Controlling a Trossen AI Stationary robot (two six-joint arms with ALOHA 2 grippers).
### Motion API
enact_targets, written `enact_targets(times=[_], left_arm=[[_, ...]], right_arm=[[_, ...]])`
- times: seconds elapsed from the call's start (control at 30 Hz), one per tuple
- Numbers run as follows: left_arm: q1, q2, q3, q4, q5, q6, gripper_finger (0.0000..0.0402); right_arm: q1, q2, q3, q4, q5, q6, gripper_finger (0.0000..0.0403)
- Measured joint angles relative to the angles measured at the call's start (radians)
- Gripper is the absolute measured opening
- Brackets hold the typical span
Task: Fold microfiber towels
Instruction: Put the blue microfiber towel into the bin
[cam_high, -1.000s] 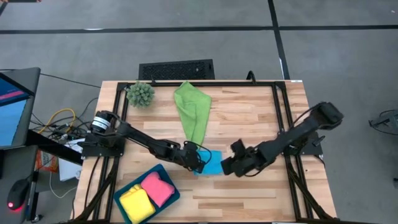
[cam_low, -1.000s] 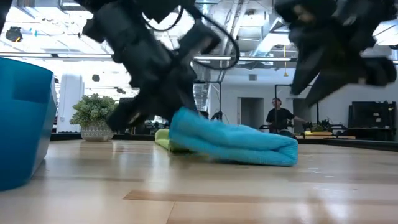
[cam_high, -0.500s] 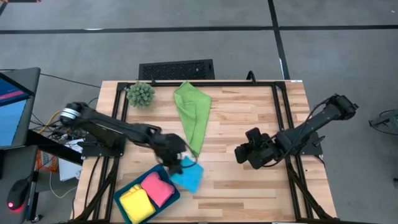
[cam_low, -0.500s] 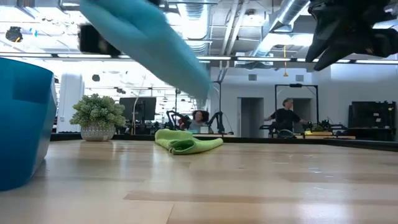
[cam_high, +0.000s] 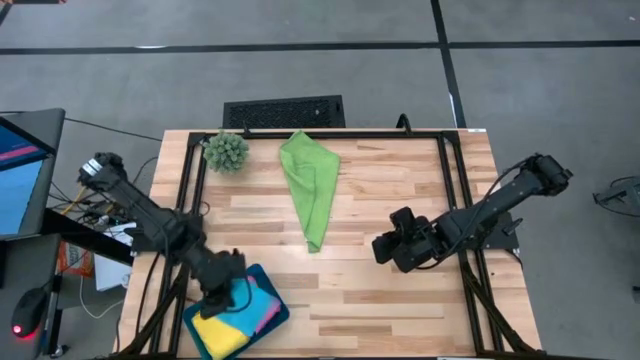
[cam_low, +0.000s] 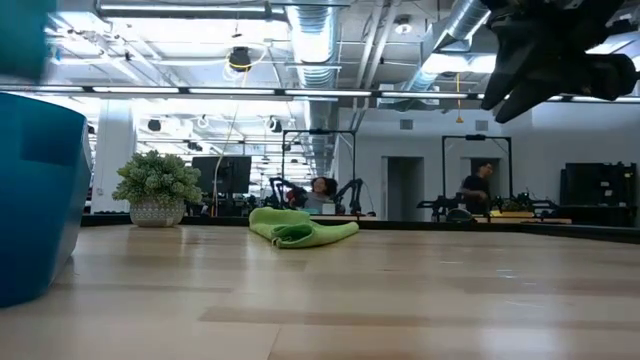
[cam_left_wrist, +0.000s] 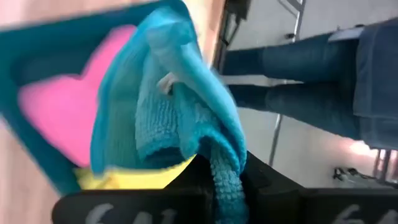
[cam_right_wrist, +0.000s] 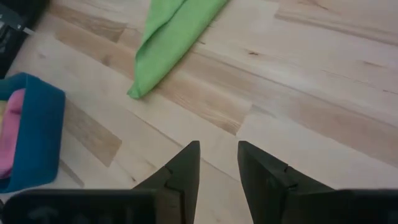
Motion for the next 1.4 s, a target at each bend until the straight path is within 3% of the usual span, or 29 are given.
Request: enact_targets(times=[0.27,0.47,1.27,1.4], left_arm=[[-0.220,0.010,0.001,0.045,-0.036,-0.141,0.0006],[-0.297,0.055,0.000,0.045,-0.066,-0.133,0.0006],[-0.318,0.133,-0.010,0.027,-0.053,-0.005,0.0006],[-0.318,0.134,-0.060,0.103,-0.010,-0.038,0.0006]], right_arm=[[-0.005,0.017,0.000,0.014,-0.005,0.000,0.0132],[-0.007,0.016,0.000,0.034,-0.003,0.000,0.0132],[-0.011,0.016,0.000,0.033,-0.003,-0.002,0.0131],[-0.011,0.016,0.000,0.034,-0.003,-0.016,0.0131]])
